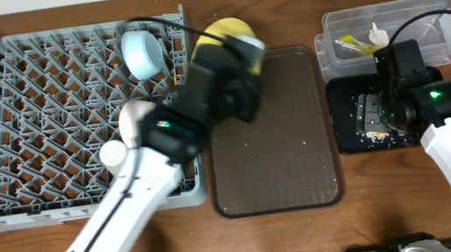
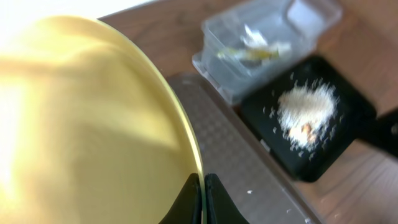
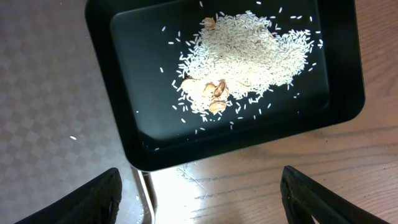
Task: Sort waste into correct bins and load items into the dishwasher rack
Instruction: 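Lift the yellow plate and stand it upright in the rack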
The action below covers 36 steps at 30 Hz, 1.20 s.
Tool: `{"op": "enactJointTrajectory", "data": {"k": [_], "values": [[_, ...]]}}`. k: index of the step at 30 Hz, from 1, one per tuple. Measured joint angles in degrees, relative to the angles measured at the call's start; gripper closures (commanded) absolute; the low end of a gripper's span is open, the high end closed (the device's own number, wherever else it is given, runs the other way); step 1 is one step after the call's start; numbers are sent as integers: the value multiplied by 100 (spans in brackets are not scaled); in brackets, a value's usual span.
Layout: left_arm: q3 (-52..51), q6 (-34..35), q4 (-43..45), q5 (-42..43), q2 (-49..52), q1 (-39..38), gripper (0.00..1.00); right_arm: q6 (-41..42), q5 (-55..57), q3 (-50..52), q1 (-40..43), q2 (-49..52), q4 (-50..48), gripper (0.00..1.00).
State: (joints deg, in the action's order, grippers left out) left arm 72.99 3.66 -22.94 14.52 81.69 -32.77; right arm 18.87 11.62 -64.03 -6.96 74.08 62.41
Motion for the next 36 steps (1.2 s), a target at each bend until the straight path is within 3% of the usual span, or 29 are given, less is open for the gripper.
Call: {"op": "enactJointTrajectory", "data": {"k": [13, 19, 25, 27, 29, 31, 36], "values": [[0, 1147, 90, 3550, 299, 2734, 94, 2, 2, 0, 0, 0, 0, 20], [0, 1381, 90, 4769, 1058, 3322, 94, 2, 2, 0, 0, 0, -4, 20], [0, 1456, 90, 5184, 1685, 3626, 94, 2, 2, 0, 0, 0, -2, 20], [0, 1438, 94, 5226, 1803, 3703, 78, 2, 2, 0, 0, 0, 0, 20], [-2, 1436, 90, 5233, 1851, 3764, 71, 2, 0, 0, 0, 0, 2, 20], [-2, 1421, 101, 5215, 1849, 3799, 50, 2, 2, 0, 0, 0, 2, 21], [-4, 1423, 72, 4988, 1849, 3799, 33, 2, 2, 0, 0, 0, 11, 20]]}}
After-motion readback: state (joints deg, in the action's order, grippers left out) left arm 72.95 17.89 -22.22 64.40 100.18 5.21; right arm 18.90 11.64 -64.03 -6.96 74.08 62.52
